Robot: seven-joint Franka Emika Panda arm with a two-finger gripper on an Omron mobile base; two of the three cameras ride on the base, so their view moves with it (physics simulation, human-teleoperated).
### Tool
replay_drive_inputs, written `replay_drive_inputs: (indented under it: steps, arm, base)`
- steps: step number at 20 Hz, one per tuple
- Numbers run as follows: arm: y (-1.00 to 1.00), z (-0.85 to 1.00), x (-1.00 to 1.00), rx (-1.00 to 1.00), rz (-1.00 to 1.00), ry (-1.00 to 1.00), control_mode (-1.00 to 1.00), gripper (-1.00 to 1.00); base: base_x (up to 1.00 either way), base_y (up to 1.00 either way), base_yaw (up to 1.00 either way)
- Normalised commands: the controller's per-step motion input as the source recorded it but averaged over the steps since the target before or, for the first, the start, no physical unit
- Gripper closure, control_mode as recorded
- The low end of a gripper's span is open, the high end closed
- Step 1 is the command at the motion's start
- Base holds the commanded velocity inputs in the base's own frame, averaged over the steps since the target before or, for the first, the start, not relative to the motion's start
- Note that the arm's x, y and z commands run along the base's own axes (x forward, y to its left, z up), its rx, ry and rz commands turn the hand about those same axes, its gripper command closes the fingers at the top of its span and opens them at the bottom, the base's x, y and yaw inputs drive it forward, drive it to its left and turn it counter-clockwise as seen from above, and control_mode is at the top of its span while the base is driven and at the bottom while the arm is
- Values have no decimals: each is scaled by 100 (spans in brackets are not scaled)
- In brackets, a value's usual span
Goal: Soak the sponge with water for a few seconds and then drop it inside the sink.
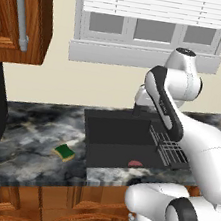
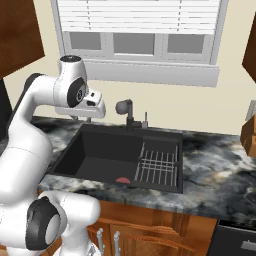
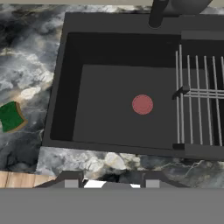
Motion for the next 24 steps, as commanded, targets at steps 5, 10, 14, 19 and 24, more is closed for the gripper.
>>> replay_drive_inputs:
  steps: [5, 10, 14, 19, 24]
  arm:
    - [-5, 1, 0, 0, 0, -5, -100, -100]
    - [-15, 16, -2, 0, 0, -4, -100, -100]
    - [-28, 16, -20, 1, 0, -10, -100, -100]
    - [-54, 7, -29, 6, 2, -13, -100, -100]
    - [-56, 3, -25, 8, 1, -11, -100, -100]
  base:
    - [0, 0, 0]
    - [0, 0, 0]
    - [0, 0, 0]
    - [0, 0, 0]
    - [0, 0, 0]
